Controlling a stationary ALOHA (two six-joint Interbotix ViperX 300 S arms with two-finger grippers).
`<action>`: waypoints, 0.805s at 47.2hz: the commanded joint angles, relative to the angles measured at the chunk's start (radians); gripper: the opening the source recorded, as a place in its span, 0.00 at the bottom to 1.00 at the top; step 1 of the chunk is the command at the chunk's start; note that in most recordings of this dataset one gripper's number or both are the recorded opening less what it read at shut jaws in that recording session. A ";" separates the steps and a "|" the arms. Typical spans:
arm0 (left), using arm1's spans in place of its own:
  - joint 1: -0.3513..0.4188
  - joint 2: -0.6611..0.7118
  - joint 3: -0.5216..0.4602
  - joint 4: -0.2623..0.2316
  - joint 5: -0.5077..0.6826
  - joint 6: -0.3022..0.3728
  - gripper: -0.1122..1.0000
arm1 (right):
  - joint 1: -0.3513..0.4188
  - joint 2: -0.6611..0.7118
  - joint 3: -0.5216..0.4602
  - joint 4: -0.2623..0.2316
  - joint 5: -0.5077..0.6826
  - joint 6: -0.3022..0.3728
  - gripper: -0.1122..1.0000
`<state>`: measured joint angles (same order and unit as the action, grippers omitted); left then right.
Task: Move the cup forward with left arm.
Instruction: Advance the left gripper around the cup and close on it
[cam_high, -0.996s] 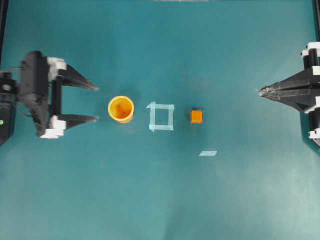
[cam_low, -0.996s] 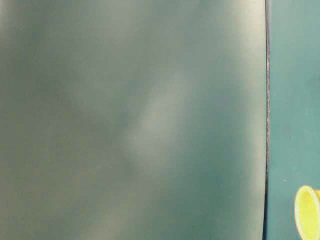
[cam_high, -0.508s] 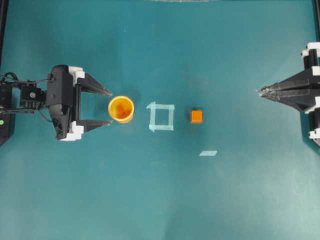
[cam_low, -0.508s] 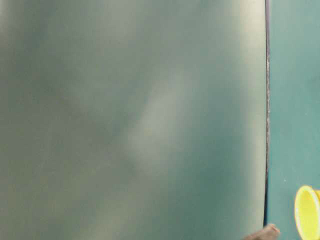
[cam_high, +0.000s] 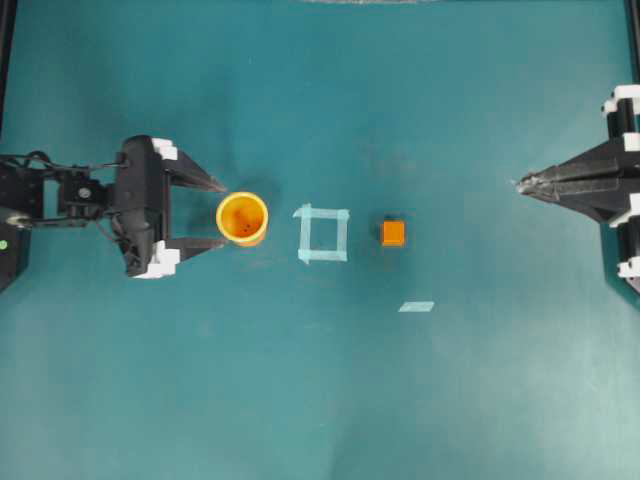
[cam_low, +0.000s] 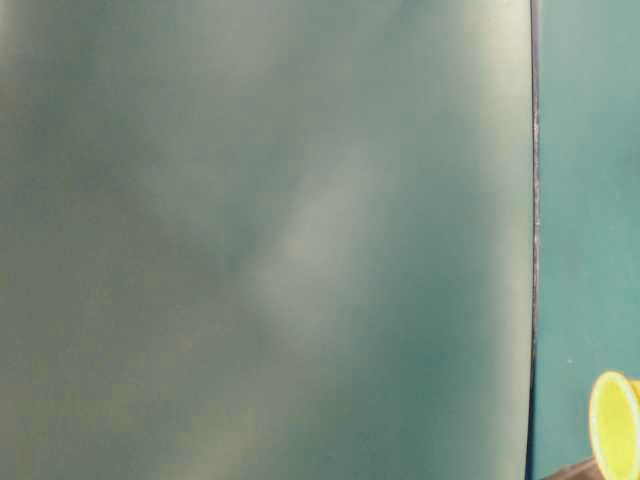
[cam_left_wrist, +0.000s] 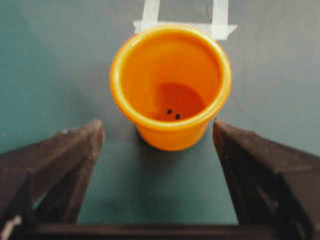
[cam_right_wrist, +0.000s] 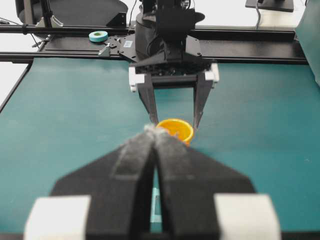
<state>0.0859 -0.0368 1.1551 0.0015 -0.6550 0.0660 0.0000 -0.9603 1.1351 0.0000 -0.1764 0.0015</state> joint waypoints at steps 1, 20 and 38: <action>0.005 0.023 -0.031 -0.002 -0.021 -0.002 0.87 | 0.000 0.000 -0.035 0.002 0.000 0.000 0.09; 0.003 0.072 -0.091 -0.002 -0.040 -0.002 0.87 | 0.000 -0.012 -0.041 0.002 0.051 -0.002 0.09; -0.008 0.109 -0.120 -0.002 -0.041 -0.015 0.87 | 0.000 -0.012 -0.041 0.000 0.057 -0.003 0.09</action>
<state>0.0798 0.0721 1.0554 0.0015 -0.6872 0.0552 0.0000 -0.9741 1.1244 -0.0015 -0.1166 -0.0015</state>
